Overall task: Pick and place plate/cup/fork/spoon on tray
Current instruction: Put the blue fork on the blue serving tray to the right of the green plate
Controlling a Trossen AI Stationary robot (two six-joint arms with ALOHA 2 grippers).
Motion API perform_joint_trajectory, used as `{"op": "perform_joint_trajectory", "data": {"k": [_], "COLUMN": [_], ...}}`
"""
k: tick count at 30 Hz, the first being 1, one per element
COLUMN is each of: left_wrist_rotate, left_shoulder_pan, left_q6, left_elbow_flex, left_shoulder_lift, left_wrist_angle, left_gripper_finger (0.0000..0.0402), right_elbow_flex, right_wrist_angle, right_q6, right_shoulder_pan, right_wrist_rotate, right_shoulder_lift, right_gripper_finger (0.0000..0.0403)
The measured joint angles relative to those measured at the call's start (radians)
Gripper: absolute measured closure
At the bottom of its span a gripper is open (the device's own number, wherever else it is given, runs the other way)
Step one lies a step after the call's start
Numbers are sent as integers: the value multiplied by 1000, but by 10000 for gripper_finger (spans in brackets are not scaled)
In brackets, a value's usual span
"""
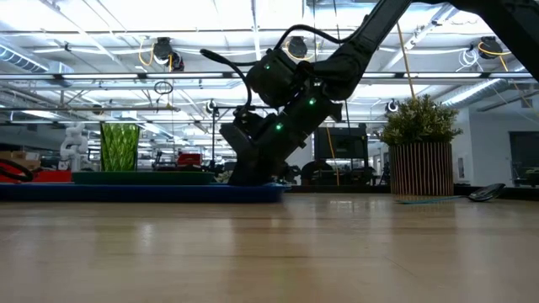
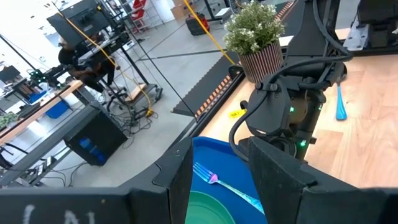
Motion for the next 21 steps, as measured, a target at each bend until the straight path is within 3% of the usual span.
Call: {"op": "perform_joint_trajectory", "data": {"k": [21], "left_wrist_rotate": [2], "left_shoulder_pan": [0], "left_q6": [1], "left_elbow_flex": [0], "left_shoulder_lift": [0], "left_wrist_angle": [0], "left_gripper_finger": [245], "right_elbow_flex": [-3], "right_wrist_angle": [-14], "right_q6": [-14], "right_shoulder_pan": [-7], "right_wrist_rotate": [1], "right_shoulder_lift": [-27], "right_gripper_finger": [403]}}
